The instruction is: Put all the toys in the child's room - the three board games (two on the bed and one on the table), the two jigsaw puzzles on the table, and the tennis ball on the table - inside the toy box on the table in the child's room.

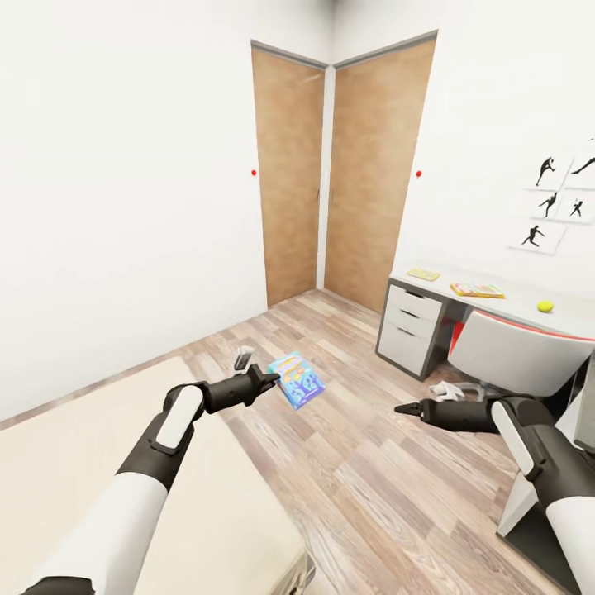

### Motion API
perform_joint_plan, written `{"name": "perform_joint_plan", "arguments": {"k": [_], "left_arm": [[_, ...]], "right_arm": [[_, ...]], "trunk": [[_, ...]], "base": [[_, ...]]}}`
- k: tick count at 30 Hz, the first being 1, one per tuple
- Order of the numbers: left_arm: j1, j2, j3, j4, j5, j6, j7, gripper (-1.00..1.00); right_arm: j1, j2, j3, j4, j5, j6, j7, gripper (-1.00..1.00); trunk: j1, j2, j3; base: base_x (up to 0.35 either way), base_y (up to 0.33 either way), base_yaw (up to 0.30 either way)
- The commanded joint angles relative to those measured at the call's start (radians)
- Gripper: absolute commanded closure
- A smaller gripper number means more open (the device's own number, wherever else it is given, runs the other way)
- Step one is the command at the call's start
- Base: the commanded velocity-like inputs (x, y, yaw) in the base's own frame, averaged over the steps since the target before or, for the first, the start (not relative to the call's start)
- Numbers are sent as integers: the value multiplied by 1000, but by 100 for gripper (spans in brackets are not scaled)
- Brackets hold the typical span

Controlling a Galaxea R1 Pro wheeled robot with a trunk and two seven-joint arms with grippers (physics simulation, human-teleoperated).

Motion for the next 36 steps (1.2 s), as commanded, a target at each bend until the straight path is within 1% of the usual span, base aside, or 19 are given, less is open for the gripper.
{"name": "perform_joint_plan", "arguments": {"k": [1,5,11,22,24,26,27,29,36], "left_arm": [[0,3,1,0,-3,4,-6,100],[0,10,1,0,-1,4,-6,100],[1,15,2,0,-1,4,-6,100],[0,15,0,0,0,3,-6,100],[0,15,0,0,1,3,-6,100],[0,15,0,0,1,3,-6,100],[1,15,0,0,1,3,-6,100],[0,15,0,0,1,3,-6,100],[0,15,0,0,2,3,-6,100]], "right_arm": [[0,1,0,-4,6,8,6,-100],[1,1,17,-17,7,18,3,-100],[1,1,36,-26,8,18,1,-100],[1,2,44,-26,9,18,-7,-100],[-1,8,46,-21,11,18,-24,-100],[-2,18,49,-17,13,18,-54,-100],[-5,31,50,-14,15,18,-116,-100],[-5,37,51,-13,15,18,-148,-100],[-7,43,49,-12,15,18,-194,-100]], "trunk": [[-4,6,2],[-19,34,14],[-42,76,33],[-84,153,68],[-92,167,74],[-100,181,80],[-103,188,83],[-111,202,89],[-138,251,111]], "base": [[0,0,-19],[0,0,-113],[0,0,-223],[0,0,-280],[0,0,-289],[0,0,-290],[0,0,-290],[0,0,-291],[0,0,-291]]}}
